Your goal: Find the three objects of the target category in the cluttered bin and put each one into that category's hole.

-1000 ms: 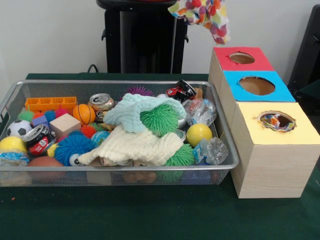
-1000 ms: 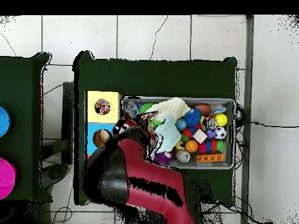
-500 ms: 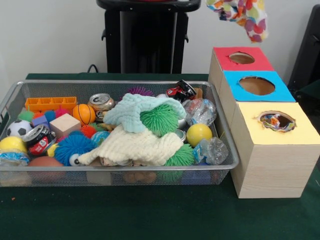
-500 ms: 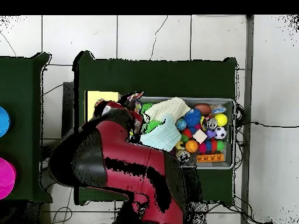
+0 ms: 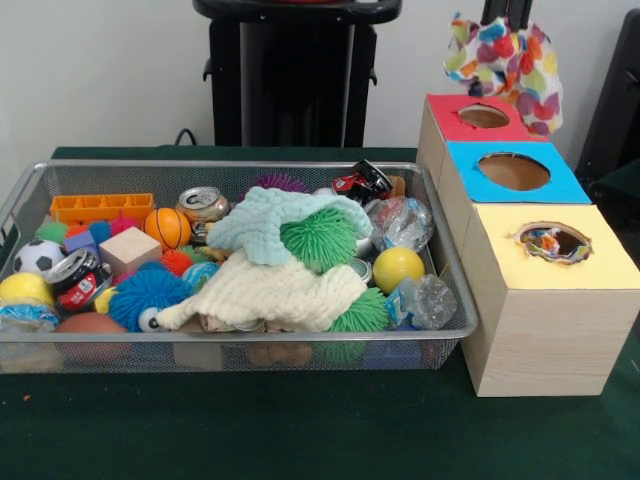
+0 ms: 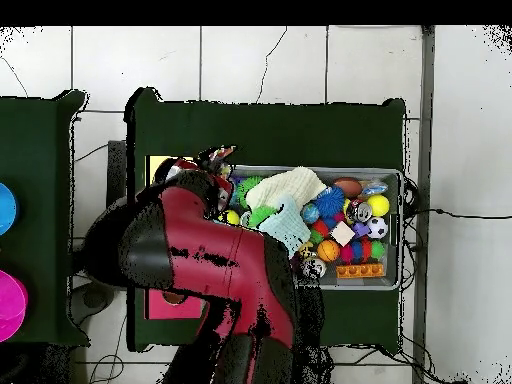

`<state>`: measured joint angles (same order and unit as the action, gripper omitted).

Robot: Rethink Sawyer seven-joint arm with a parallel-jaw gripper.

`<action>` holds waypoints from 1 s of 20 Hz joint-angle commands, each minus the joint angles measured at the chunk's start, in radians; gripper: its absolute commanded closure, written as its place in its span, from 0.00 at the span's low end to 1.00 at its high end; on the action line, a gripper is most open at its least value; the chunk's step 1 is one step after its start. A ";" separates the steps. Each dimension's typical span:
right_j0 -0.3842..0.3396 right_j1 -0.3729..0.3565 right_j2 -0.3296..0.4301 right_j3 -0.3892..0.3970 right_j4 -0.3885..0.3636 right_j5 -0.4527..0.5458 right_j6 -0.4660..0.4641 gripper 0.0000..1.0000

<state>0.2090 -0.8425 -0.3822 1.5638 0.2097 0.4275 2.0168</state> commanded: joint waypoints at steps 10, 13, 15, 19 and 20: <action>0.057 0.193 0.041 0.031 0.158 -0.090 0.312 1.00; 0.083 0.214 0.021 0.016 0.180 -0.104 0.319 1.00; 0.090 0.222 0.011 0.012 0.192 -0.103 0.313 1.00; 0.095 0.248 -0.005 0.005 0.212 -0.130 0.299 1.00; 0.094 0.251 -0.004 0.007 0.216 -0.135 0.294 1.00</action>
<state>0.3075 -0.6596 -0.3955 1.5635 0.3741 0.3284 2.0168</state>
